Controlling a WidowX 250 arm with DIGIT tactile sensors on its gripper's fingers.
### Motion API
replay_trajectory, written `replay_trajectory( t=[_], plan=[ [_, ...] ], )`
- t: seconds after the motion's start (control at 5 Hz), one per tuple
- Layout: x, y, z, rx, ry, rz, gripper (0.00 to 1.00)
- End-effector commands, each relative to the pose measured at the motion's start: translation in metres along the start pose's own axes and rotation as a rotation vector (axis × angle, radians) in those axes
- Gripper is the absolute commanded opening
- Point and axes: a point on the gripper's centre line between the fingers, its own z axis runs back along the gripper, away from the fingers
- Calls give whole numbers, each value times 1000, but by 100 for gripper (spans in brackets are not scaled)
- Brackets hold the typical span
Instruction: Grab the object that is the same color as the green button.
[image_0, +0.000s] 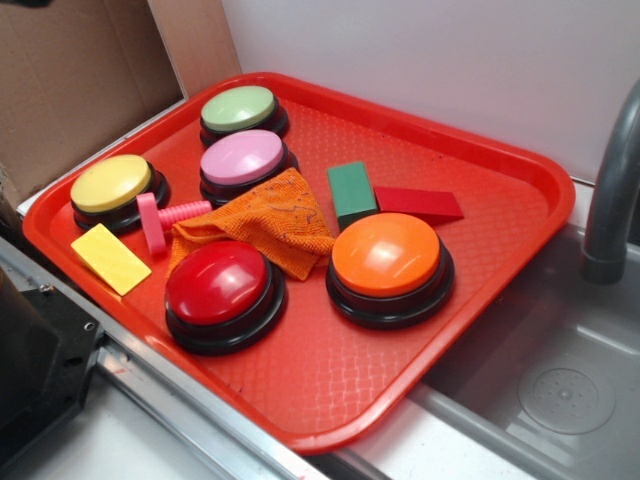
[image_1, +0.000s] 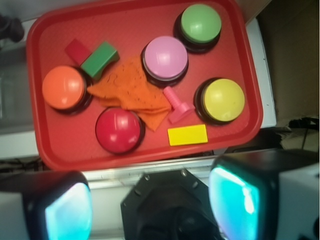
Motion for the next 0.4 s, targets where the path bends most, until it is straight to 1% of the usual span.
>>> replay_trajectory(
  t=[0.0,0.2],
  plan=[
    [51,-3,-36,22,-44,256,100],
    [83,-9,-72,26,-59,470,100]
  ],
)
